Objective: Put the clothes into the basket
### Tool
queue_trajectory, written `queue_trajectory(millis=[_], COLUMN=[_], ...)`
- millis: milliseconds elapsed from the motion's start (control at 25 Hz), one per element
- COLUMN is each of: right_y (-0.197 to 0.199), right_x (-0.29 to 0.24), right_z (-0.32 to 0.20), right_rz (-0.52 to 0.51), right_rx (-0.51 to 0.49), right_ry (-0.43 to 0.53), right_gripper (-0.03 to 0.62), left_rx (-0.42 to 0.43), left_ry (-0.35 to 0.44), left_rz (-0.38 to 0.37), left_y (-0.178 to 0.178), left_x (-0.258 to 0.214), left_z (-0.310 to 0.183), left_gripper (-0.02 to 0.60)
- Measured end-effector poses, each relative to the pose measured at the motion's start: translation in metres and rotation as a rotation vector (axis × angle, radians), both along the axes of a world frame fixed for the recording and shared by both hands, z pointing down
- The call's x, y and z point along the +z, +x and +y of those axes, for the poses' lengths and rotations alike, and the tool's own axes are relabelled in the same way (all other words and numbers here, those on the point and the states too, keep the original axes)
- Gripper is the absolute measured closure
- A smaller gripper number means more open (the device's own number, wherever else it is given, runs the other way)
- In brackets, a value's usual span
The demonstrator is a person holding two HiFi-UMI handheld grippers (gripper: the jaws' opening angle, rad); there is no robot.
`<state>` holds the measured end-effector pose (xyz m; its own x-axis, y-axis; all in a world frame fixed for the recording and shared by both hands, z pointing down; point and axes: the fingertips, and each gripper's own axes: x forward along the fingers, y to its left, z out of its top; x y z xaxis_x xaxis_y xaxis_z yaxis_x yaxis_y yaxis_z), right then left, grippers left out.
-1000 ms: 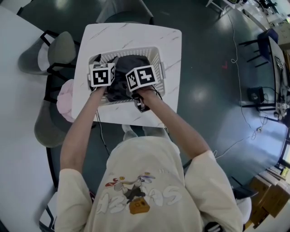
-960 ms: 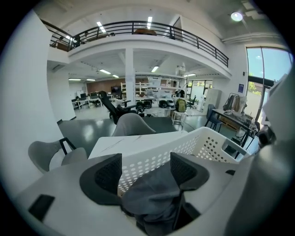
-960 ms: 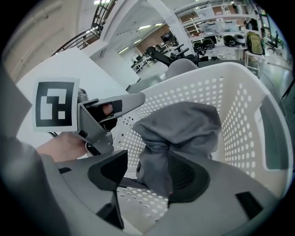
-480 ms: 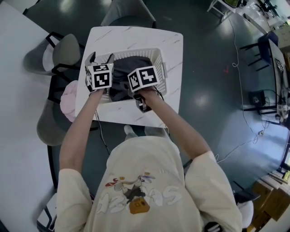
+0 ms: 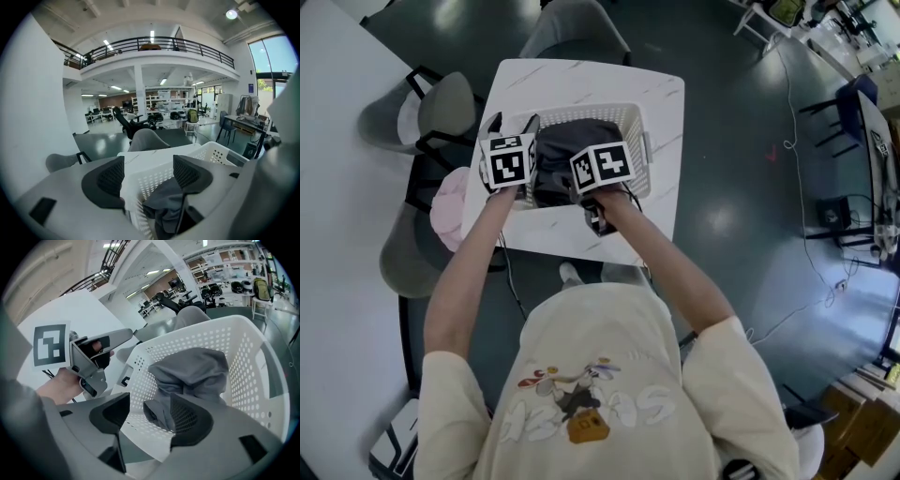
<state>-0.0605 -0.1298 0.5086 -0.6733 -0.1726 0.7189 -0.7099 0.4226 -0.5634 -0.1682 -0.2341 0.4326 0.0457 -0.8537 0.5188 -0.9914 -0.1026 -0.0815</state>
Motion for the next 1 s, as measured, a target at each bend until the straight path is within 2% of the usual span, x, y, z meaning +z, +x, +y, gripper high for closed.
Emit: queue_trajectory(millis=[200,360,520,840,1000], right_y=[0.011,0.019,0.026,0.032,0.04], right_x=[-0.002,-0.011,-0.025,-0.056,-0.068], right_z=[-0.001,-0.002,-0.001,0.008,0.016], right_rz=[0.024,0.002,-0.025,-0.033,-0.059], right_rx=[0.025,0.06,0.079,0.058,0.095], right_ry=[0.036,0.052,0.083,0.212,0.229], right_gripper=[0.338,0.339,0.341,0.36,0.409], left_rx=[0.001,0.001,0.007,0.022,0.045], left_ry=[-0.006,-0.011,-0.009,-0.067,-0.096], left_rz=[0.079,0.154,0.209,0.256,0.287], left_y=[0.006,0.015,0.025,0.055,0.071], left_x=[-0.007,-0.015,-0.023,-0.025,-0.021], left_z=[0.019,0.036,0.056,0.115,0.139], left_gripper=[0.255,0.258,0.287,0.339,0.367])
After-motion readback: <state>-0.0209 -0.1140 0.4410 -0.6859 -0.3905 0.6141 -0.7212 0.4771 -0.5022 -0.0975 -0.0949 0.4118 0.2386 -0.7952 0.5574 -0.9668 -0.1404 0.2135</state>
